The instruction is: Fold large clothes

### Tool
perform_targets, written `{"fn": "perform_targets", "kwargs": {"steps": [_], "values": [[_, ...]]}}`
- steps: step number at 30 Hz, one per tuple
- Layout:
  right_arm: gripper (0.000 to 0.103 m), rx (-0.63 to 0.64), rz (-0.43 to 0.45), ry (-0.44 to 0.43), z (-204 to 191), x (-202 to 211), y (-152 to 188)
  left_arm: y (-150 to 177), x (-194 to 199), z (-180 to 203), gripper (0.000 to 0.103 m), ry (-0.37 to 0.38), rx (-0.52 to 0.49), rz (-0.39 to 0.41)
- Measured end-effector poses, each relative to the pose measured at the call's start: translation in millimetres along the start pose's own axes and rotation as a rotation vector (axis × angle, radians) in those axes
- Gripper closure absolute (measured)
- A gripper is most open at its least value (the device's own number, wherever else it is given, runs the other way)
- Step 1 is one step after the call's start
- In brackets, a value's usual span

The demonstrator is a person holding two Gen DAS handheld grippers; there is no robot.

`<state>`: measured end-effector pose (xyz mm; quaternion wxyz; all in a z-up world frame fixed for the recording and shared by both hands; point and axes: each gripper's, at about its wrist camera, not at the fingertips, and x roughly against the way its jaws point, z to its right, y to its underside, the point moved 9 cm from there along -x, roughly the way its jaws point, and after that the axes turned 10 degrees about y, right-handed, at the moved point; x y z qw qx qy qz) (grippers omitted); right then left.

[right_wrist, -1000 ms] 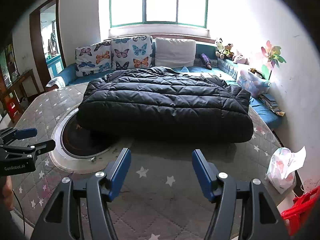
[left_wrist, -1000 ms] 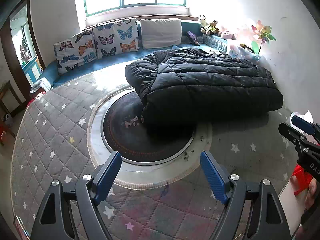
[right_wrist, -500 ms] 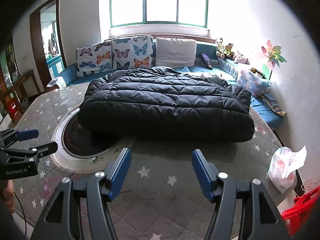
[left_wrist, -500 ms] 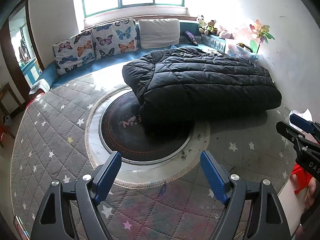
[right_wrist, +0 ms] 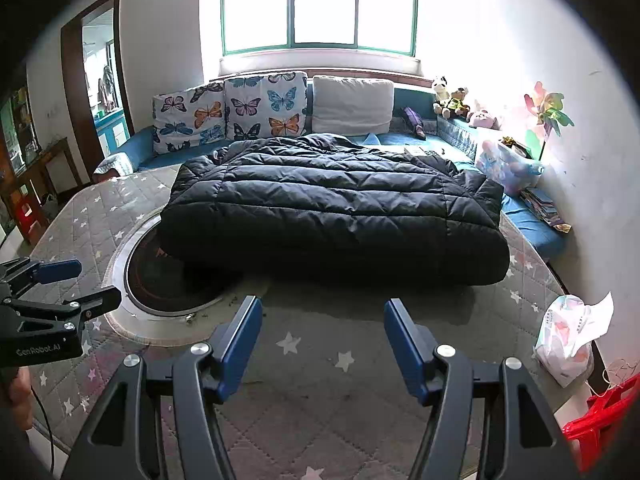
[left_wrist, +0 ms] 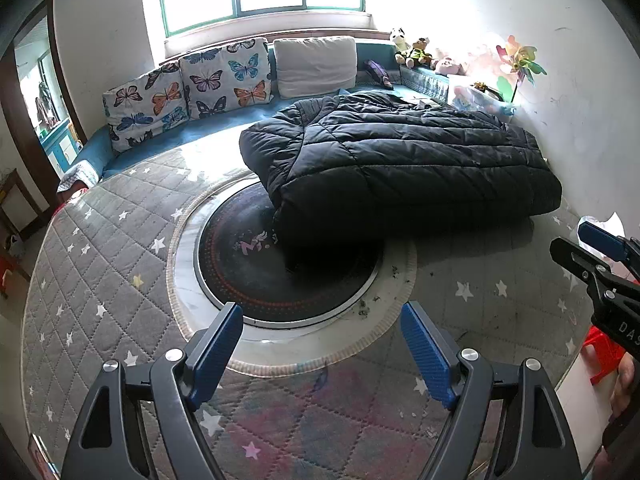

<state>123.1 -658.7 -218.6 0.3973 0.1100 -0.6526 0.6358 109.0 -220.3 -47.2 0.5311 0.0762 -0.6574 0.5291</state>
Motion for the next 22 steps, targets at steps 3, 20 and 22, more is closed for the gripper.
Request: {"fn": "perform_targets", "kwargs": {"steps": [3,20,22], "values": [[0.034,0.000,0.001,0.000,-0.1,0.2,0.1,0.0,-0.1,0.1,0.016,0.000,-0.002,0.001],[0.034,0.006,0.001,0.001,-0.7,0.0,0.0,-0.4,0.4,5.9,0.016,0.014,-0.029,0.016],[0.034,0.007,0.003,0.000,0.1,-0.6,-0.2,-0.8,0.0,6.8,0.016,0.021,-0.030,0.013]]}}
